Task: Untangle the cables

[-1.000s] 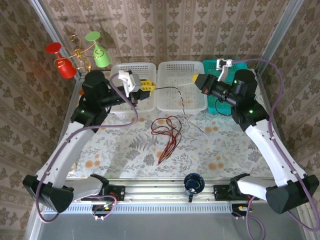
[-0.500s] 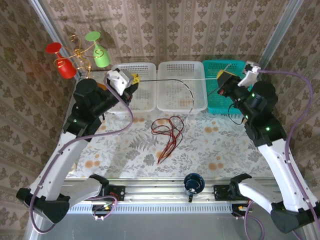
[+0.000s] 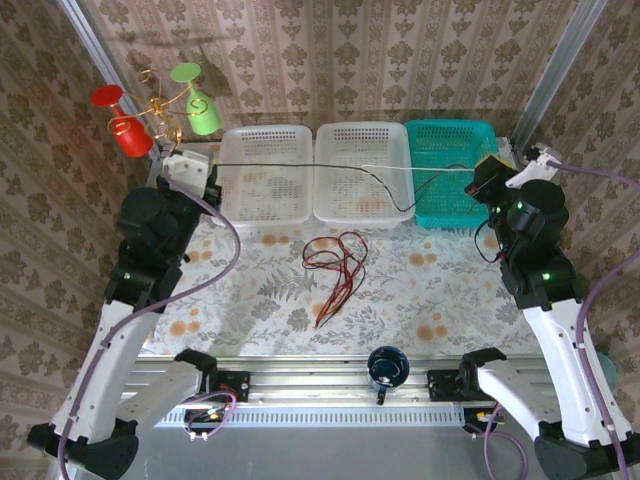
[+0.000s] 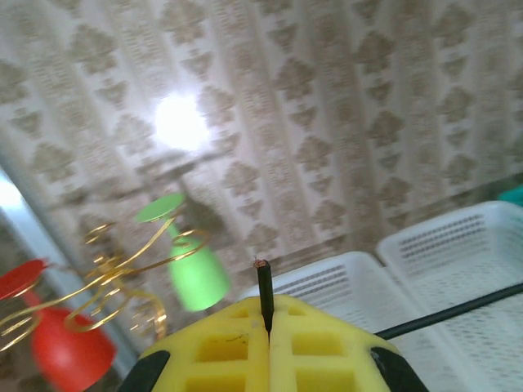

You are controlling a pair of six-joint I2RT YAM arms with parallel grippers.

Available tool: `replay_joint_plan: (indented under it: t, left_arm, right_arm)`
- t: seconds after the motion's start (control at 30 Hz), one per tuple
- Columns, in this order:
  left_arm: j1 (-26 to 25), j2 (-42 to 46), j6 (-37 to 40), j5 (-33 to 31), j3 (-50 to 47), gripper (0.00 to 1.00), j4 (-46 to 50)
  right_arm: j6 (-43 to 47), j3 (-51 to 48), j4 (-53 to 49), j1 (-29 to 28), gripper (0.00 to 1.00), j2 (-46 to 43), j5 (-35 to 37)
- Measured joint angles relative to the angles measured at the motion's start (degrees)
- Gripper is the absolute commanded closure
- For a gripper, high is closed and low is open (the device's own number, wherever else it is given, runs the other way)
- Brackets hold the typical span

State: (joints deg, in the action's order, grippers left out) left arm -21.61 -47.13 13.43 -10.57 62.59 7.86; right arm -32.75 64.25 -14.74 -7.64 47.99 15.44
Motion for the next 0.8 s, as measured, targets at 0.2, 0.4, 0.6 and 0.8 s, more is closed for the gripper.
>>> replay_joint_plan:
  t: [0.2,0.4,0.6,0.8]
  left_arm:
    - [2.23,6.58,0.00,-9.40,-5.99,1.00,-4.50]
    - [2.99,11.65,0.07,-17.81,-10.69,1.00,-12.09]
    - [3.08,14.23,0.74,-24.24,-13.44,1.00,-18.82]
    - [3.32,14.64,1.01,-26.01,-14.01,1.00,-21.05]
  right_arm:
    - [-0.22,-2.10,-0.70,1.07,1.00,-3.63,6.29]
    - [-0.26,-3.69,-0.76,1.79,1.00,-6.27,11.47]
    - [-0.59,-3.74,-1.60,2.05,1.00,-7.04,15.82]
    - [-0.61,-3.76,-2.25,2.25,1.00,-7.13,16.96]
